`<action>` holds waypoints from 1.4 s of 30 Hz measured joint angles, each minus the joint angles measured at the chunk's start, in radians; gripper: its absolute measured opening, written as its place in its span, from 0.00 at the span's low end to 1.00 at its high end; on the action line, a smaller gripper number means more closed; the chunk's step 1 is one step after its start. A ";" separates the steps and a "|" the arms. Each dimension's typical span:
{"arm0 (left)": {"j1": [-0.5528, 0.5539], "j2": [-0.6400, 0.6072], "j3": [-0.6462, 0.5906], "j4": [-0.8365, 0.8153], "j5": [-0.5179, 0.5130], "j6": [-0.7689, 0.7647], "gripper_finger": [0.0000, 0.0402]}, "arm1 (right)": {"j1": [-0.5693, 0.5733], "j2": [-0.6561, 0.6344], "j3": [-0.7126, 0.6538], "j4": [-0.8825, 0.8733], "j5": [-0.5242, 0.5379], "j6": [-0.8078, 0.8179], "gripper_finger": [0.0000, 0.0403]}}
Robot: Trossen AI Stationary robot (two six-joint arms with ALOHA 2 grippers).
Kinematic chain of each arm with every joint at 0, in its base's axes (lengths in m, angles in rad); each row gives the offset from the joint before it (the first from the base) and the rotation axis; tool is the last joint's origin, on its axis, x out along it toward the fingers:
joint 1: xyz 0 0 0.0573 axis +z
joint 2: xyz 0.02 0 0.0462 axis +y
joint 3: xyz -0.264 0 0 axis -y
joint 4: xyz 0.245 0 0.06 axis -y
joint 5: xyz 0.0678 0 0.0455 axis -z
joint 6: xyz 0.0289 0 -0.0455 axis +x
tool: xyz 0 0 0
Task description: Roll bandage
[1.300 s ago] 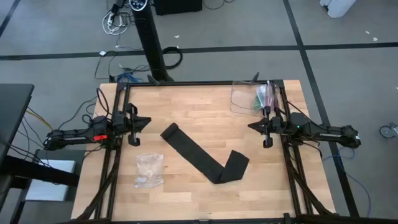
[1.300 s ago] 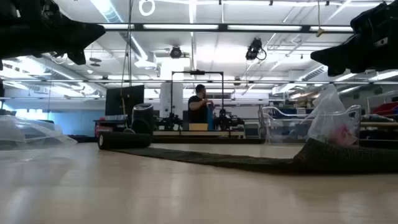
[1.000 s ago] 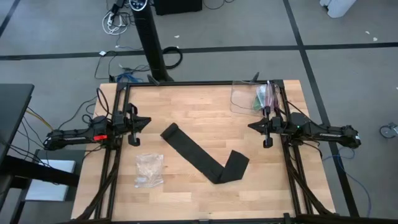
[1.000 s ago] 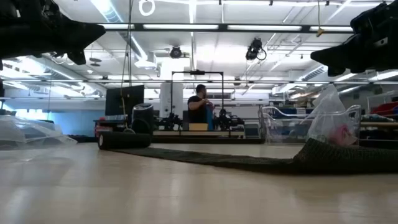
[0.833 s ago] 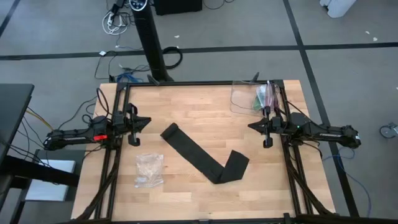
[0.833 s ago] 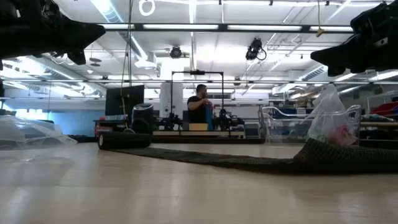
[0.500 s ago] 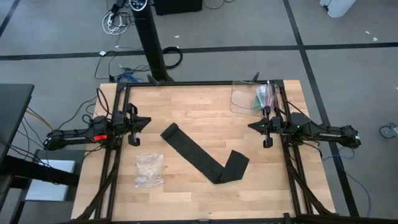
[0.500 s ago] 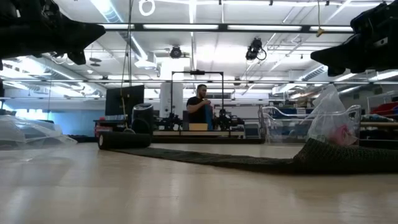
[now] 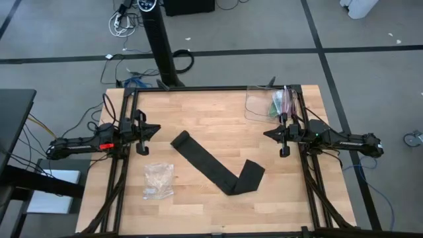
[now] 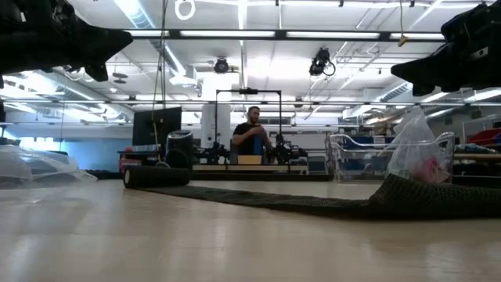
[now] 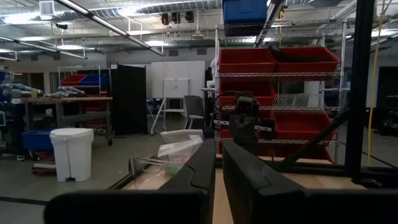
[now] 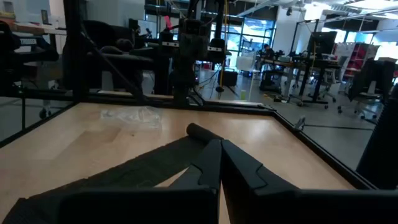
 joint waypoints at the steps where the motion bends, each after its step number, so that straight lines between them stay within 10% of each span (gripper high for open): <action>1: 0.000 0.000 0.000 0.000 0.000 0.000 0.09 | 0.000 0.000 0.000 0.000 0.000 0.000 0.03; 13: 0.000 0.000 0.000 0.000 0.000 0.000 0.09 | 0.003 0.000 0.000 0.212 0.004 0.137 0.03; 22: 0.000 0.000 0.000 0.001 0.000 0.000 0.09 | 0.011 0.056 0.000 0.294 0.197 0.470 0.02; 42: 0.000 0.000 0.000 0.087 -0.112 0.028 0.09 | 0.155 0.617 0.331 0.538 0.308 0.399 0.00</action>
